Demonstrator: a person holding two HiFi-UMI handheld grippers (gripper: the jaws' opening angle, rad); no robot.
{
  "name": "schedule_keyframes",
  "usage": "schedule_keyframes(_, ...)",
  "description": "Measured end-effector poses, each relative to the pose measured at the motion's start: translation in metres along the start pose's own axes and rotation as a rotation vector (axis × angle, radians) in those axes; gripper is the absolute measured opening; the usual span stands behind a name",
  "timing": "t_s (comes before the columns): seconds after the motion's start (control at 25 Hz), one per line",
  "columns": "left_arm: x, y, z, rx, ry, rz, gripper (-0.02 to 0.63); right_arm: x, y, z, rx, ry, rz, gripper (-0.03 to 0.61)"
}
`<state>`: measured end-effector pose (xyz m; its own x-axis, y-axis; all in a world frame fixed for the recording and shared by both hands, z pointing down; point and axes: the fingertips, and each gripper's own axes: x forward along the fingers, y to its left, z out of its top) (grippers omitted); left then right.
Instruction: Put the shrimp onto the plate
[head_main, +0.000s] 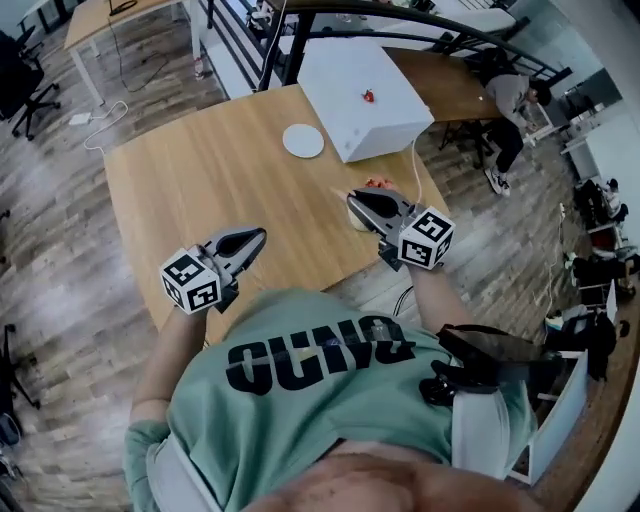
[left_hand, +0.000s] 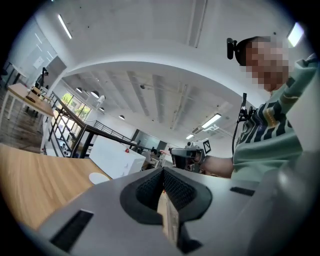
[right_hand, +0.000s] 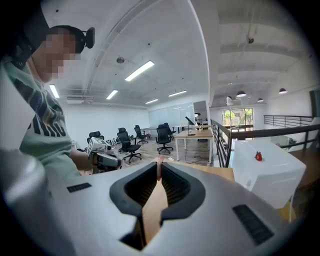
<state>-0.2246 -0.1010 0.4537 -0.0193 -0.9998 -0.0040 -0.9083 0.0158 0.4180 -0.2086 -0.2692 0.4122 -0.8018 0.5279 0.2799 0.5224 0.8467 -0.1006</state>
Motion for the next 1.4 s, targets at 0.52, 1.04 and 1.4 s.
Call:
schedule_keyframes(0.52,0.044,0.079,0.018,-0.039,-0.031,0.372,0.006,0.088,-0.174,-0.034,-0.066,0.058,0.15,0.035)
schedule_keyframes(1.04,0.125,0.168,0.003,-0.038,0.07,0.297,0.006,0.157,-0.239,-0.07,-0.135,0.182,0.099,0.035)
schedule_keyframes(1.4,0.155,0.229,-0.028,-0.102,0.108,0.283,0.006,0.205,-0.273,-0.105,-0.14,0.285,0.099,0.035)
